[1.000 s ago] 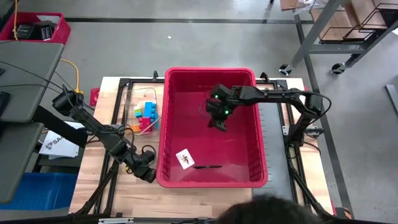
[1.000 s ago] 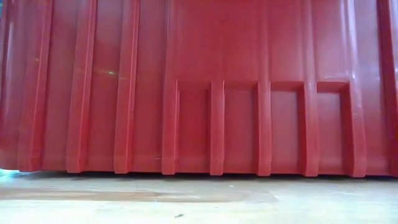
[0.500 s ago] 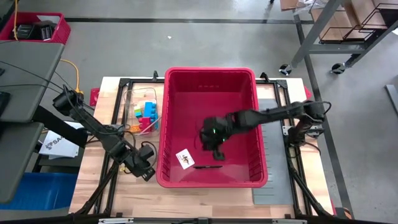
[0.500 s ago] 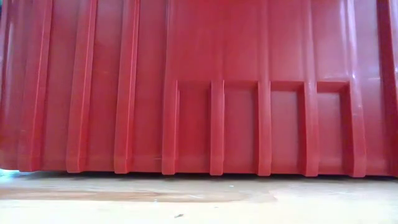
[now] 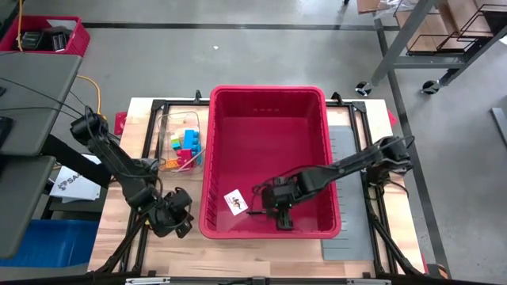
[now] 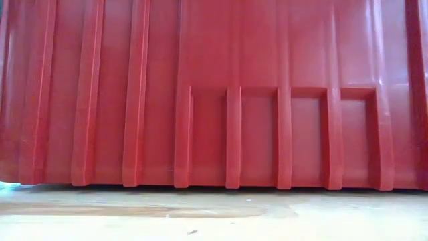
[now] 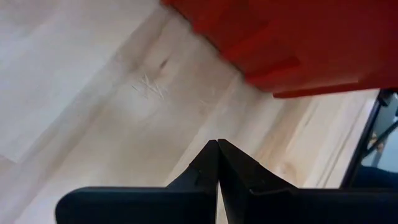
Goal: Sort blocks
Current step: Remove the black pen from the bin
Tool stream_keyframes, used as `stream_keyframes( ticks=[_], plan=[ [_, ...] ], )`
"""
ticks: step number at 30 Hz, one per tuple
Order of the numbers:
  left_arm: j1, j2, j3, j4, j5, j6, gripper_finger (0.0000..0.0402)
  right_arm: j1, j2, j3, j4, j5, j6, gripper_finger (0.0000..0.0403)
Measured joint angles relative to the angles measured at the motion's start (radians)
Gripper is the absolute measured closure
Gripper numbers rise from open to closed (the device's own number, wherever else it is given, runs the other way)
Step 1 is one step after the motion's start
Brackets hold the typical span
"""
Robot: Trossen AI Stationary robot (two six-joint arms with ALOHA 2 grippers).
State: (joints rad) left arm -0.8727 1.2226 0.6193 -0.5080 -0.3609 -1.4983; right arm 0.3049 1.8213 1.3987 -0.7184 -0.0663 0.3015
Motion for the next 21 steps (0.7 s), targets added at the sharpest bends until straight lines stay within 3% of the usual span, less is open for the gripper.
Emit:
stream_keyframes(
  ticks=[5,16,18,21],
  plan=[
    [-0.005,0.002,-0.001,-0.015,-0.045,-0.019,0.0401,0.023,0.092,-0.001,0.017,0.091,-0.12,0.0179],
    [0.023,0.003,-0.001,-0.017,-0.046,-0.08,0.0401,0.016,0.284,0.006,0.017,0.082,-0.155,0.0182],
    [0.023,0.003,-0.001,-0.018,-0.047,-0.08,0.0401,0.015,0.306,0.01,0.002,0.078,-0.133,0.0207],
    [0.023,0.003,-0.001,-0.017,-0.047,-0.082,0.0401,0.015,0.322,0.013,-0.004,0.079,-0.11,0.0298]
  ],
)
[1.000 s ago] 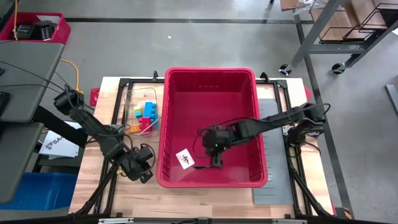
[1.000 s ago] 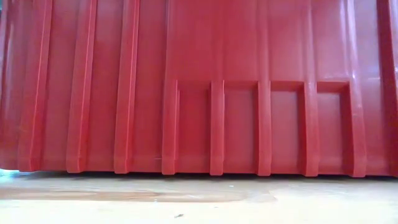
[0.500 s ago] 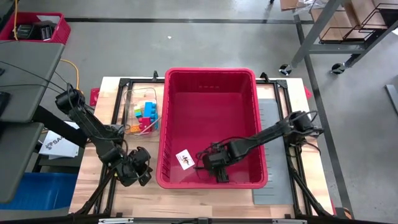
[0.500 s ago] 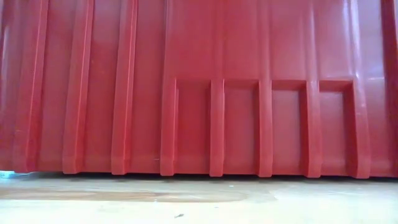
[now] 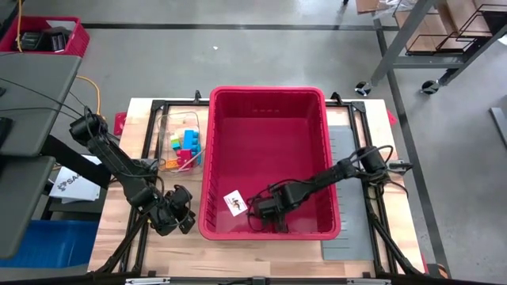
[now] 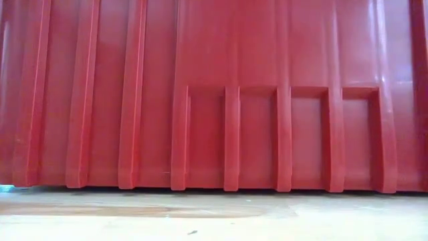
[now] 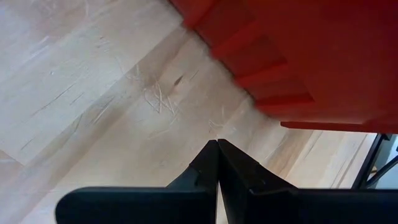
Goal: Sort blocks
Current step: Remove the black pen from the bin
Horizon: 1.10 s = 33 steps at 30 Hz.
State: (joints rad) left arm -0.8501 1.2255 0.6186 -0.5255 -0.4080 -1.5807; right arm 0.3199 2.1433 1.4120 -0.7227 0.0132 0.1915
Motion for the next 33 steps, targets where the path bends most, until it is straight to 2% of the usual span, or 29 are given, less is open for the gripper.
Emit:
stream_keyframes(
  ticks=[1,3,7,10,13,17,26,28,31,33],
  plan=[
    [0.0,0.0,0.0,0.0,0.0,-0.005,0.0401,-0.004,0.0,0.0,0.0,-0.006,0.004,0.0342],
    [0.0,0.0,0.0,0.0,0.001,-0.014,0.0401,-0.011,0.0,0.0,-0.001,-0.001,0.017,0.0381],
    [0.0,0.0,0.0,0.005,0.0,-0.016,0.0401,-0.03,-0.036,0.005,-0.036,0.03,0.044,0.0394],
    [0.0,0.0,0.0,0.021,-0.006,-0.031,0.0401,-0.053,-0.094,0.01,-0.106,0.133,0.05,0.0402],
    [-0.01,-0.016,-0.001,0.111,-0.045,0.014,0.0401,-0.081,-0.152,0.032,-0.187,0.186,0.064,0.0401],
    [-0.018,-0.044,0.0,0.217,-0.063,0.114,0.0401,-0.114,-0.258,0.044,-0.215,0.169,0.061,0.0401],
    [-0.034,-0.118,0.0,0.339,-0.064,0.17,0.0401,-0.229,-0.451,0.045,-0.207,0.223,0.123,0.0402],
    [-0.035,-0.143,0.0,0.352,-0.089,0.19,0.0401,-0.255,-0.471,0.044,-0.194,0.193,0.116,0.0402],
    [-0.034,-0.163,0.0,0.334,-0.126,0.207,0.0401,-0.278,-0.47,0.046,-0.166,0.014,0.098,0.0402],
    [-0.034,-0.163,0.0,0.302,-0.137,0.196,0.0401,-0.272,-0.447,0.043,-0.152,-0.043,0.094,0.0402]
  ],
)
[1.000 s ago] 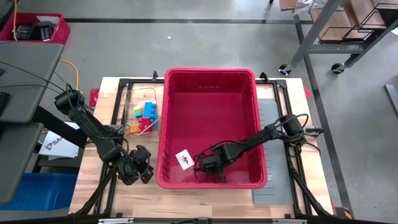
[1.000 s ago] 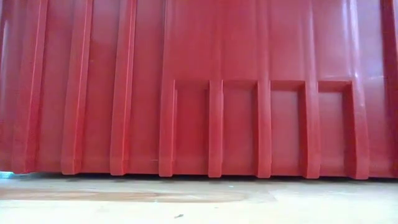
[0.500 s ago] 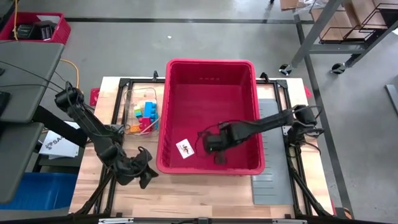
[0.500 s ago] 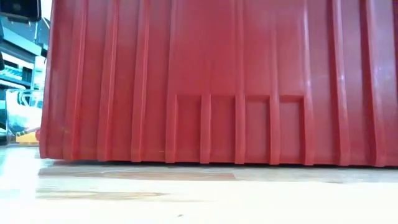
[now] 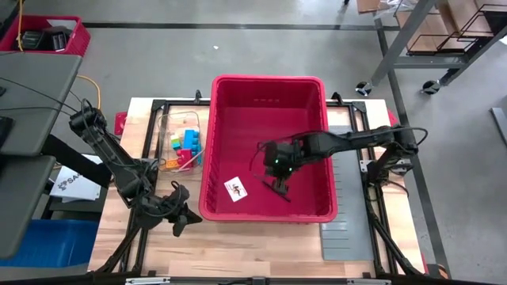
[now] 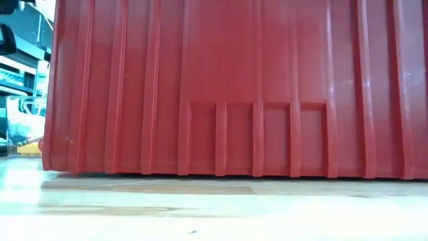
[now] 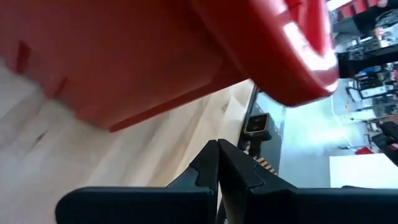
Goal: Sort blocks
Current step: Remove the black pen from the bin
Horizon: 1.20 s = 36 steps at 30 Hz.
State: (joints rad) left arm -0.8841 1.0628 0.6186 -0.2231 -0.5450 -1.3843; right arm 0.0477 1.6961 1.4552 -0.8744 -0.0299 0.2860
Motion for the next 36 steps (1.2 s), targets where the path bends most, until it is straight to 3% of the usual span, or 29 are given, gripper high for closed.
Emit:
stream_keyframes(
  ticks=[5,12,17,26,32,36],
  plan=[
    [0.0,0.018,0.0,-0.037,0.002,-0.047,0.0401,0.004,0.051,0.002,0.035,-0.007,0.036,0.0374],
    [0.0,0.024,0.0,-0.086,0.035,-0.052,0.0401,-0.001,0.165,0.001,0.04,0.005,0.208,0.0242],
    [0.0,0.024,0.0,-0.185,0.039,-0.052,0.0401,0.005,0.189,0.001,0.046,-0.026,0.184,0.0178],
    [0.031,0.025,0.0,-0.354,0.049,-0.156,0.0401,-0.048,0.252,0.003,0.062,-0.019,0.131,0.0171],
    [0.062,0.025,0.0,-0.378,0.17,-0.266,0.0402,-0.027,0.343,0.001,0.071,-0.053,0.141,0.0171],
    [0.066,0.025,0.0,-0.378,0.192,-0.264,0.0402,0.015,0.364,0.001,0.072,-0.025,0.198,0.0171]
  ],
)
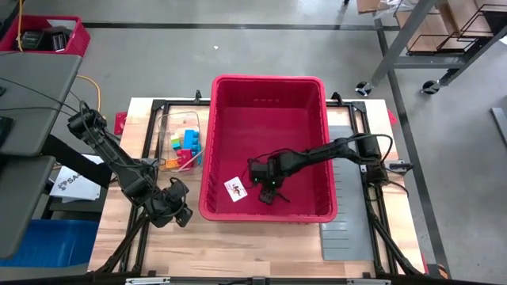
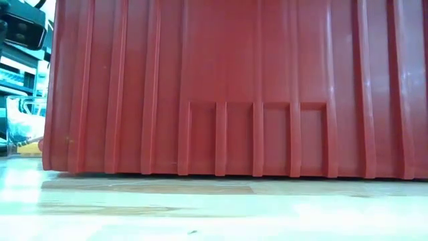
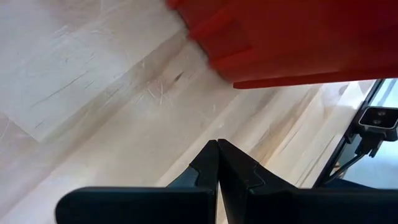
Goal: Sort blocks
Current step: Remove the black pen from the bin
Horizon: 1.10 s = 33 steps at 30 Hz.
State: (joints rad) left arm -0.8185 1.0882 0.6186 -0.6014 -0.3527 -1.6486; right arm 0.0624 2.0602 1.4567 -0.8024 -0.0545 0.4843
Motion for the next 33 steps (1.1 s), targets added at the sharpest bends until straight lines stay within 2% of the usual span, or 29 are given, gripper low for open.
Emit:
stream_keyframes(
  ticks=[4,7,9,12,14,16,20,24,28,33],
  plan=[
    [0.0,0.0,0.0,0.0,0.0,0.031,0.0401,0.033,0.04,0.005,0.005,0.064,0.099,0.0172],
    [0.0,0.0,0.0,-0.006,0.0,0.05,0.0402,0.046,0.089,0.01,-0.011,0.058,0.133,0.0197],
    [0.0,0.003,0.0,-0.009,-0.001,0.064,0.0402,0.056,0.113,0.015,-0.016,0.063,0.172,0.0243],
    [0.0,0.004,0.0,-0.007,0.0,0.06,0.0401,0.069,0.121,0.018,0.004,0.064,0.184,0.0351],
    [0.0,0.003,0.0,-0.005,0.001,0.046,0.0401,0.075,0.12,0.018,0.012,0.094,0.19,0.0382],
    [0.0,-0.009,0.002,0.006,-0.006,0.029,0.0401,0.071,0.115,0.026,0.0,0.093,0.191,0.0384],
    [0.0,-0.019,0.047,0.021,-0.101,0.095,0.0402,0.052,0.067,0.063,-0.066,0.137,0.147,0.0396],
    [0.0,-0.02,0.08,0.004,-0.158,0.165,0.0402,0.014,0.001,0.131,-0.134,0.258,0.135,0.0402],
    [0.0,-0.027,0.156,-0.077,-0.247,0.213,0.0401,-0.026,-0.064,0.236,-0.181,0.322,0.109,0.0399],
    [0.002,-0.049,0.285,-0.241,-0.38,0.292,0.0402,-0.086,-0.091,0.41,-0.12,0.345,0.052,0.04]
  ],
)
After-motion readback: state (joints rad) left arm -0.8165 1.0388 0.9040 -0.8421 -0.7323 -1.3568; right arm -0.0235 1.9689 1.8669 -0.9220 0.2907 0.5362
